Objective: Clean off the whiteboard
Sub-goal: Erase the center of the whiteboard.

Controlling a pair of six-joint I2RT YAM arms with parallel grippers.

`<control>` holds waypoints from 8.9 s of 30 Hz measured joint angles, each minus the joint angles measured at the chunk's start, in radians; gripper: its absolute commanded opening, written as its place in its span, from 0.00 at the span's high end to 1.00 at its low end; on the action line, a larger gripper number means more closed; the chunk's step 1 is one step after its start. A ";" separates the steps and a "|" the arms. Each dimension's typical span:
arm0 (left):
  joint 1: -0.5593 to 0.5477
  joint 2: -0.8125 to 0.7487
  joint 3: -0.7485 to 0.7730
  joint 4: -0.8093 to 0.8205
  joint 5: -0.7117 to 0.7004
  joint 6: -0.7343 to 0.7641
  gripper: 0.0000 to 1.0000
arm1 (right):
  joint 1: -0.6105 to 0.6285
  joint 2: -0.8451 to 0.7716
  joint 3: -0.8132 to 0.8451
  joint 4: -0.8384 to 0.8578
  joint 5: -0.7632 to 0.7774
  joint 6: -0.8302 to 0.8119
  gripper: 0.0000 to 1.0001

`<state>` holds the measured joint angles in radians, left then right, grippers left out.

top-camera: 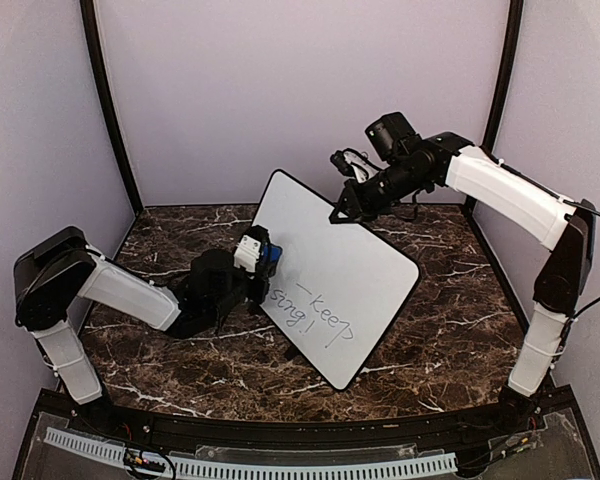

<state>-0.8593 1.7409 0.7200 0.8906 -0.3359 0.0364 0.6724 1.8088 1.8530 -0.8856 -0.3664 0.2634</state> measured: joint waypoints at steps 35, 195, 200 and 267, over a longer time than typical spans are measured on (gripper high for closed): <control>-0.244 0.016 0.051 0.036 0.087 0.092 1.00 | -0.004 0.001 -0.008 0.007 -0.010 -0.017 1.00; -0.379 0.056 0.131 -0.103 0.106 0.058 1.00 | 0.039 0.039 0.062 0.013 -0.048 -0.123 1.00; -0.381 0.048 0.109 -0.099 0.085 0.024 1.00 | 0.040 0.081 0.130 -0.037 -0.036 -0.105 1.00; -0.496 0.095 0.080 -0.130 -0.249 -0.063 1.00 | 0.032 0.078 0.103 0.006 -0.055 -0.060 1.00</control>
<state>-1.3552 1.8359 0.8001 0.7605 -0.5850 -0.0265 0.7048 1.8866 1.9560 -0.8795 -0.4213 0.2039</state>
